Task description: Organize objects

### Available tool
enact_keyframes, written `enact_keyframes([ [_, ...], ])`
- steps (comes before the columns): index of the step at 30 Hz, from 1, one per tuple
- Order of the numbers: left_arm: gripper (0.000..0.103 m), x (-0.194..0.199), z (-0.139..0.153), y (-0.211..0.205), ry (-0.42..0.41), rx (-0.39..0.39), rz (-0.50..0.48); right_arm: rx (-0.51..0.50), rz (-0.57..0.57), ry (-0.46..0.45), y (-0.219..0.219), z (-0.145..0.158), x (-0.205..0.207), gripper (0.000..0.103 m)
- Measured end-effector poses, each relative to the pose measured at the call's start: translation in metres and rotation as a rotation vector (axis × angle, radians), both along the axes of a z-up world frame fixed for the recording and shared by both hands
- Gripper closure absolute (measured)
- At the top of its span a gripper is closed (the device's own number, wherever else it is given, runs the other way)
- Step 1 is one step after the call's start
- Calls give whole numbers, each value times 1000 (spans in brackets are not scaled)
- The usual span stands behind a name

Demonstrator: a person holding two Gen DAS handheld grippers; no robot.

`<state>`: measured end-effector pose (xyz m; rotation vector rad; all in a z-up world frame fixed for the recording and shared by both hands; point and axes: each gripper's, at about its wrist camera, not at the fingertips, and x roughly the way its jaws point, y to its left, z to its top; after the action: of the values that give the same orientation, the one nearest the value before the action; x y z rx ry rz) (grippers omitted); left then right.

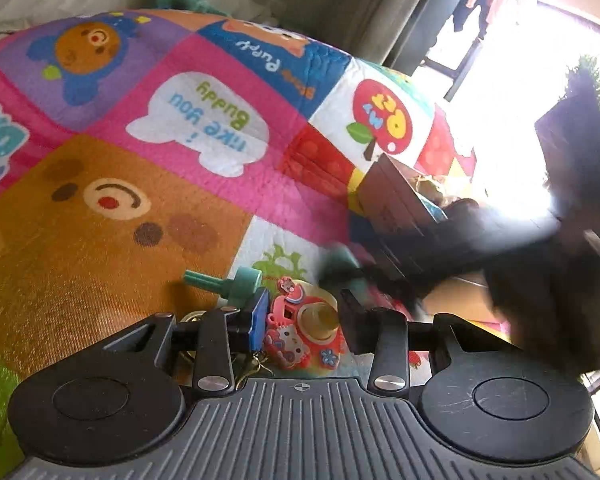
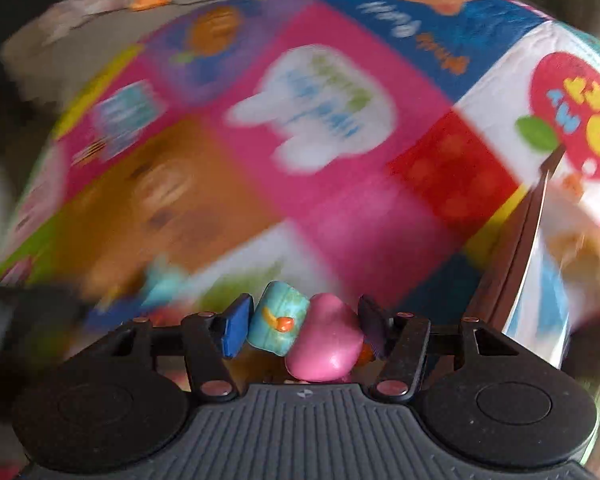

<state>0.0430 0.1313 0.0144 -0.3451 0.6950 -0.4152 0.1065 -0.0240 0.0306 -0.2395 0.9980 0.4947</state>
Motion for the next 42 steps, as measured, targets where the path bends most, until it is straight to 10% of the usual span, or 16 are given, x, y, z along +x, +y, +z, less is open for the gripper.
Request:
enact_keyframes([
  [14,63,-3,3,-56,29,69,-35,-55,21,-294,-94,-5,-153,23],
  [26,63,-34,32,-108,-36,274,-65,374,-558,-379,-241,9,-112,6],
  [35,63,-61,38,-98,-61,300,-24,442,-531,-360,-231,-1,-78,0],
  [42,63,-99,20,-109,-16,270,-220,225,-407,-363,-204,-5,-136,0],
])
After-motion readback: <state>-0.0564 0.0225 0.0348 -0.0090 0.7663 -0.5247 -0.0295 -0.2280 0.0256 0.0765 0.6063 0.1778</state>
